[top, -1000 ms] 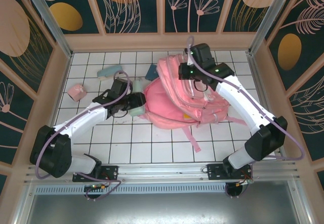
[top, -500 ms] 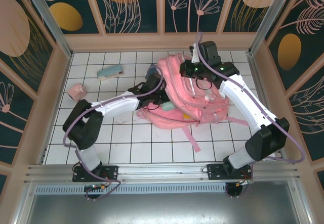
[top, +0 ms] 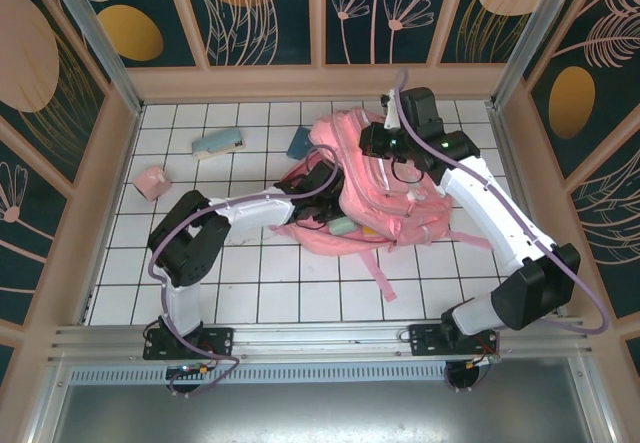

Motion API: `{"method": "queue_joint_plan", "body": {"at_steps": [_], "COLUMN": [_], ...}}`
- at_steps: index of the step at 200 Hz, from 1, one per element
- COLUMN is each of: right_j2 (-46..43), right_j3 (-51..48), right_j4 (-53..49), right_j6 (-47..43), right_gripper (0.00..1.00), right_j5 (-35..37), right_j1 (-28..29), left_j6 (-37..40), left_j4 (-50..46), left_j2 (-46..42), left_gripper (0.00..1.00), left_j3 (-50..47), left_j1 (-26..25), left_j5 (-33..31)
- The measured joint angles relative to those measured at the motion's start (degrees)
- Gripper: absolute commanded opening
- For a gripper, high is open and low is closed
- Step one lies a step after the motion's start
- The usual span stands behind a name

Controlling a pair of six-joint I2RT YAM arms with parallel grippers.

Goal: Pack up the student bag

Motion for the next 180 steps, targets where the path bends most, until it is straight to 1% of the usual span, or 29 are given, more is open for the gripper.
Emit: {"method": "queue_joint_plan", "body": {"at_steps": [15, 34, 37, 77, 130, 151, 180], "right_j2": [-0.6, -1.3, -1.3, -2.0, -4.5, -5.4, -5.4], "right_j3": [-1.0, -2.4, -2.5, -4.7, -8.4, -10.2, -12.6], "right_j4": [0.9, 2.3, 2.5, 4.8, 8.0, 9.4, 10.5], "right_j6": [0.0, 0.1, 0.2, 0.2, 0.2, 0.1, -1.3], "right_gripper": [0.00, 0.00, 0.00, 0.00, 0.00, 0.00, 0.00], "right_j5": [-0.2, -0.6, -0.6, -1.9, -4.3, -5.3, -6.8], "right_j1": [-0.2, -0.5, -0.5, -1.4, -3.3, -3.5, -3.5], "left_j6": [-0.6, -0.4, -0.6, -0.4, 0.2, 0.7, 2.5], "left_j4": [-0.1, -0.6, -0.8, -3.4, -8.0, -10.8, -15.1], "left_j2": [0.0, -0.5, -0.6, -5.4, -17.1, -21.4, -26.3], "left_gripper": [0.89, 0.96, 0.98, 0.99, 0.98, 0.98, 0.99], "left_j3": [0.0, 0.0, 0.0, -0.1, -1.9, -3.5, -3.9], "left_j1": [-0.1, -0.1, -0.1, -0.1, 0.6, 2.3, 6.7], "left_j5": [-0.2, -0.4, -0.5, -2.4, -6.3, -7.6, -9.7]}}
